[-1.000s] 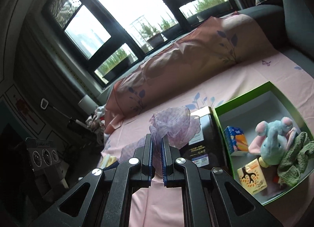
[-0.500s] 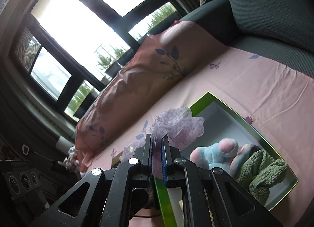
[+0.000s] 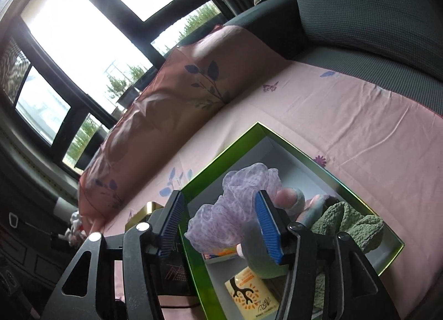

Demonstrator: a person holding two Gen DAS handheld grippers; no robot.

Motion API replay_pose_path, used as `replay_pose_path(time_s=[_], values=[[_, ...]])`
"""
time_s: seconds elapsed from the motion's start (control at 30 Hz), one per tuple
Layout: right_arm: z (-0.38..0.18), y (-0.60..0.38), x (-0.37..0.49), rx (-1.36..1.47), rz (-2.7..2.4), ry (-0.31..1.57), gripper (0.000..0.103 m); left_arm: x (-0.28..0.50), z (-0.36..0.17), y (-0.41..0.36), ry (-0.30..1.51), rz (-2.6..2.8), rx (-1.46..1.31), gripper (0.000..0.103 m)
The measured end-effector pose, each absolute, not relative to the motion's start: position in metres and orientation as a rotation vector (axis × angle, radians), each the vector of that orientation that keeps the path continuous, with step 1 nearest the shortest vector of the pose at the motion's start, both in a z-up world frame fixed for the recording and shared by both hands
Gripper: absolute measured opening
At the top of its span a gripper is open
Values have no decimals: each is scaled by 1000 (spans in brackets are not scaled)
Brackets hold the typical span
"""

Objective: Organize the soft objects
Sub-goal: 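Lower the bath puff into the box and open the right tool, then move the right tool to the cream towel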

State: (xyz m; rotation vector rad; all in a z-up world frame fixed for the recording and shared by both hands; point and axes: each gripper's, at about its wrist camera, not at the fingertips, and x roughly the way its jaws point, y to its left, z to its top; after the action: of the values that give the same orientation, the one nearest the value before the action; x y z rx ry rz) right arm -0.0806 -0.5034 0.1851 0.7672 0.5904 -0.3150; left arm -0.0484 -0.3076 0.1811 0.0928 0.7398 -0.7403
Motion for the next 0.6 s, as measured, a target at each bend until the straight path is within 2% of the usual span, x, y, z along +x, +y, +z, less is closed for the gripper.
replay_pose_path(time_s=[0.03,0.17,0.23,0.27,0.4,0.6], values=[[189,-502,-85,772,-325,578,67,-51,181,-300,736,-732,98,86],[207,-486,-95,734,-339,553,73,-58,181,-263,739,-686,95,88],[218,-472,-95,680,-332,545,83,-61,182,-242,731,-648,91,100],[224,-463,-94,653,-323,543,84,-62,182,-230,726,-625,85,103],[236,-426,-83,597,-249,553,87,-63,178,-183,738,-549,47,102],[230,-348,-42,503,-56,674,88,-43,151,-114,786,-404,-40,102]])
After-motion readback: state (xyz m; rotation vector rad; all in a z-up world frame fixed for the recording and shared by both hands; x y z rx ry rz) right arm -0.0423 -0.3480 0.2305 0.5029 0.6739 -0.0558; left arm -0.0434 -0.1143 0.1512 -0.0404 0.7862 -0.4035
